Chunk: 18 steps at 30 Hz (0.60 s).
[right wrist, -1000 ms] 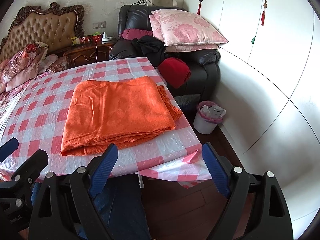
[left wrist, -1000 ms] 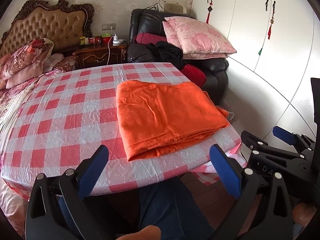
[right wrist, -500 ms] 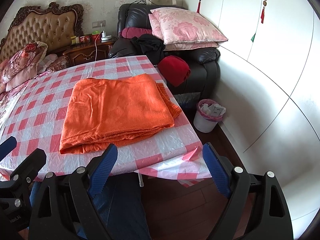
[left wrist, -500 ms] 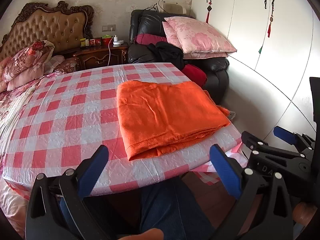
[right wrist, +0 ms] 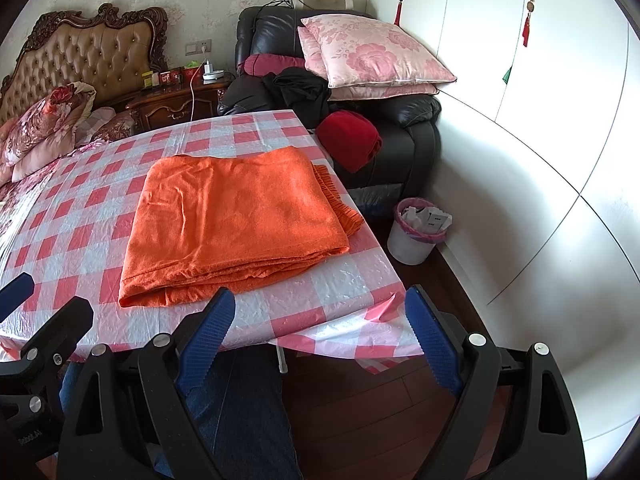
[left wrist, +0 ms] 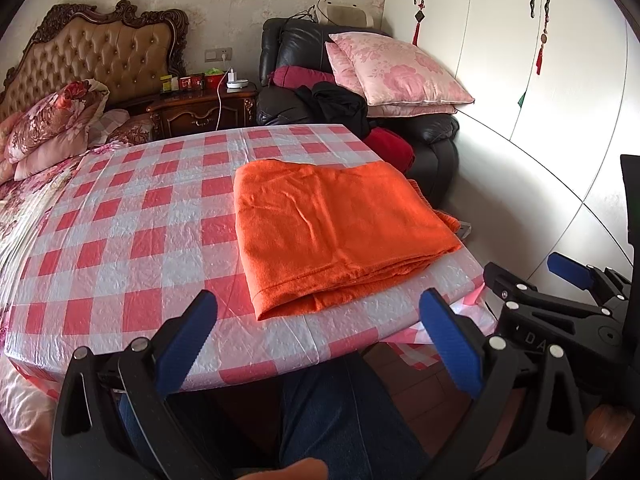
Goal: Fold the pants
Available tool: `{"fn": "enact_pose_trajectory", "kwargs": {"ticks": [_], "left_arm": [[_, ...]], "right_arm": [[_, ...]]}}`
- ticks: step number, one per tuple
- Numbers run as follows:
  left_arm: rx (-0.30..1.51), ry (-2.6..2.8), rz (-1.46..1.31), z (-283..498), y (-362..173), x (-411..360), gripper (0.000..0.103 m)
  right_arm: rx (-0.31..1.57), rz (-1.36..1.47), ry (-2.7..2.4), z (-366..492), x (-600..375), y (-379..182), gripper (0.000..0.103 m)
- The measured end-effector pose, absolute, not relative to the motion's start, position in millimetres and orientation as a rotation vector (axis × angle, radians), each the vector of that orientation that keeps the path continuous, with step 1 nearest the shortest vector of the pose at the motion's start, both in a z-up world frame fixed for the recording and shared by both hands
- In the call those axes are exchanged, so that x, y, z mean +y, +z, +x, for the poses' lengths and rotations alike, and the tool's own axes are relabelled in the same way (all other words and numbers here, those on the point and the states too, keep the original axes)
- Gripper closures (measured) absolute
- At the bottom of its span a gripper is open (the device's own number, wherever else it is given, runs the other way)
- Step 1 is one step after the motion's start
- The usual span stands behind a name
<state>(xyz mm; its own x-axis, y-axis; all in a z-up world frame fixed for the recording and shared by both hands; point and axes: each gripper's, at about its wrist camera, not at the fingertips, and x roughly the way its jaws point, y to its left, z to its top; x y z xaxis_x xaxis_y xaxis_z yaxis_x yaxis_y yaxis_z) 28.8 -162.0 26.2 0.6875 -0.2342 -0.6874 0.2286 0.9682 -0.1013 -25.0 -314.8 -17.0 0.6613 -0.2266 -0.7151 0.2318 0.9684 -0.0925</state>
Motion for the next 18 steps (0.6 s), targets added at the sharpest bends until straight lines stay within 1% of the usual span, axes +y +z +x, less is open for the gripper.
{"fn": "enact_pose_trajectory", "kwargs": {"ticks": [18], "left_arm": [[0.772,-0.255,-0.010,29.5,26.1,-161.8,0.002]], "right_arm": [[0.808,0.008,-0.259,-24.7,-315.5,-16.2,0.020]]}}
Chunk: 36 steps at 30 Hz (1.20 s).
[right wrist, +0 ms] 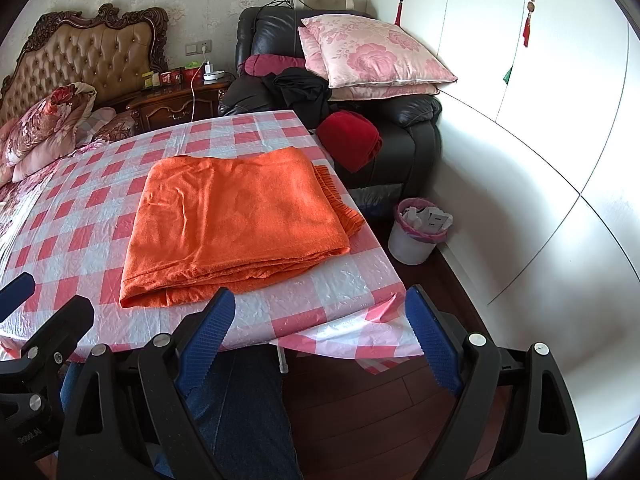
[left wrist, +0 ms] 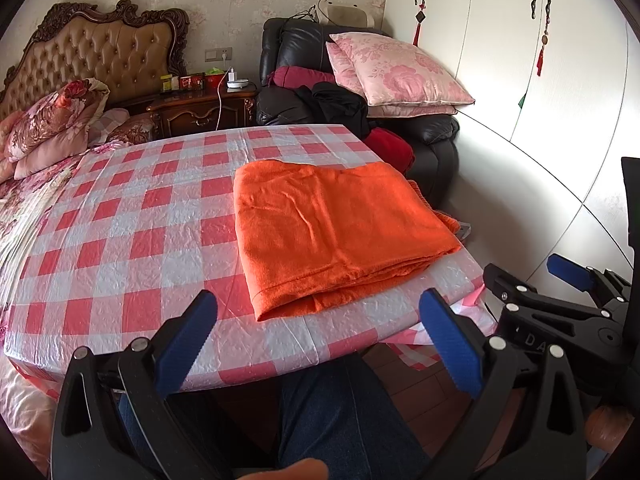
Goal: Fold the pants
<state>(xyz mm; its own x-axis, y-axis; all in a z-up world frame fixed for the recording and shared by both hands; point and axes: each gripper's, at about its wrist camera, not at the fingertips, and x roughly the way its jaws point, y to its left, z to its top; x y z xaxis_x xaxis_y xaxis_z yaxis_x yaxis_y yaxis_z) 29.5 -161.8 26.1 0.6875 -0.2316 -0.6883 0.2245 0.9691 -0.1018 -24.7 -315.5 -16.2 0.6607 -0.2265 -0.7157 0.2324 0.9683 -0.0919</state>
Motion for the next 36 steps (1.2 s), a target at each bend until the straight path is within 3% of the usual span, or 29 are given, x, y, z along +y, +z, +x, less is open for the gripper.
{"fn": "enact_pose_trajectory", "kwargs": {"ticks": [36], "left_arm": [[0.770,-0.258,-0.010,32.3,26.8,-165.9,0.002]], "right_arm": [[0.810,0.010,-0.258,-24.7,-316.7,-16.2,0.020]]}}
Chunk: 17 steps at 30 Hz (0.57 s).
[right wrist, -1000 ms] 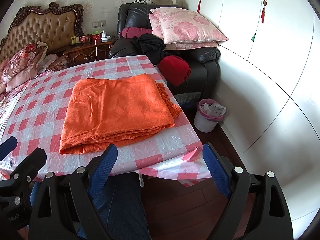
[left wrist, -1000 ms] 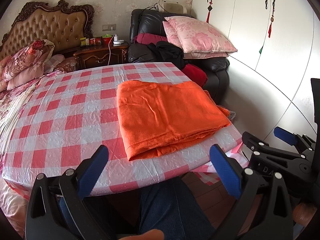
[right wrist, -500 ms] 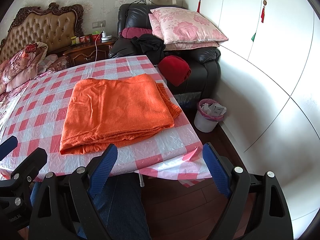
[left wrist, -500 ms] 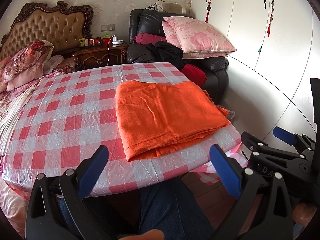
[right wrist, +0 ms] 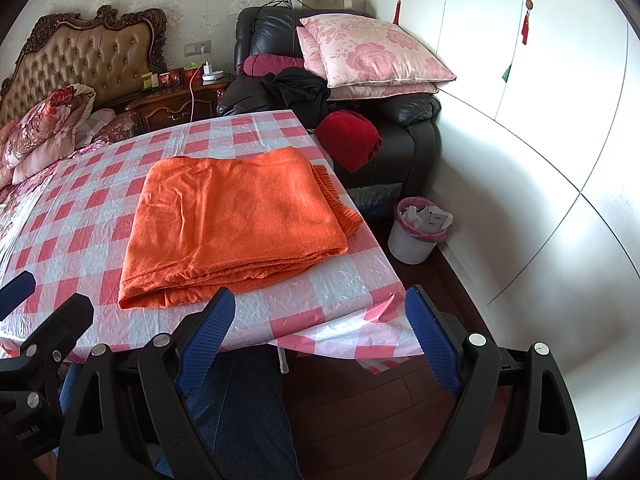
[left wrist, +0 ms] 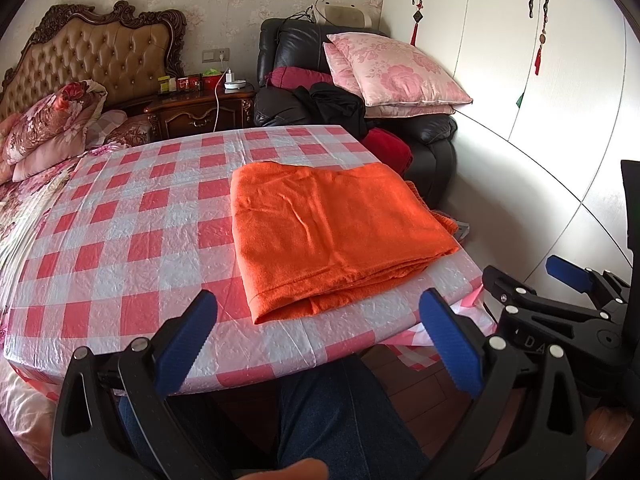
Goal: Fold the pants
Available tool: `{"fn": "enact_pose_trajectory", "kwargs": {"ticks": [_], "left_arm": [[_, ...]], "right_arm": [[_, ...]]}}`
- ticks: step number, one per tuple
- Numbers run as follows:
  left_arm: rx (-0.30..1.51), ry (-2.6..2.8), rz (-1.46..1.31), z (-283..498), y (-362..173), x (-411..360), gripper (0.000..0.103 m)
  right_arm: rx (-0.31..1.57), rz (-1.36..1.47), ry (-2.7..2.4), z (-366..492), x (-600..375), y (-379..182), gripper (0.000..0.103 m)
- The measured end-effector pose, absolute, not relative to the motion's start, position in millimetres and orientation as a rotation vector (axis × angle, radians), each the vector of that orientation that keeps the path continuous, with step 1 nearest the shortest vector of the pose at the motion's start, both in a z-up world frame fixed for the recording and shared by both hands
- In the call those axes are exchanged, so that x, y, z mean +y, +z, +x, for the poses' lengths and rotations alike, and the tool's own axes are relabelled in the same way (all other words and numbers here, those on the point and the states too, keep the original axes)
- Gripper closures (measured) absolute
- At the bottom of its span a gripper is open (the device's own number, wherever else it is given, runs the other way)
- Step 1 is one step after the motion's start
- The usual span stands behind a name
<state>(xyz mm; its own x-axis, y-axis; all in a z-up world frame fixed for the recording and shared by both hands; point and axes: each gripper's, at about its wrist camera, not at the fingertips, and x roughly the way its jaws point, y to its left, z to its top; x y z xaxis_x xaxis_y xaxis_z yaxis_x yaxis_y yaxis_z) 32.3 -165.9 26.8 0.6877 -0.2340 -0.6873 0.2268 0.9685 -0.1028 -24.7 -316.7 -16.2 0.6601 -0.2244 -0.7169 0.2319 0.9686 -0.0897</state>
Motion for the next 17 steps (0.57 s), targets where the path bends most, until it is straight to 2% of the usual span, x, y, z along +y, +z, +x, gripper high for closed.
{"fn": "enact_pose_trajectory", "kwargs": {"ticks": [17], "left_arm": [[0.779,-0.314,-0.145,60.0,22.4,-140.4,0.002]], "right_arm": [[0.814,0.027,-0.276,-20.4,-318.2,-19.0,0.017]]}}
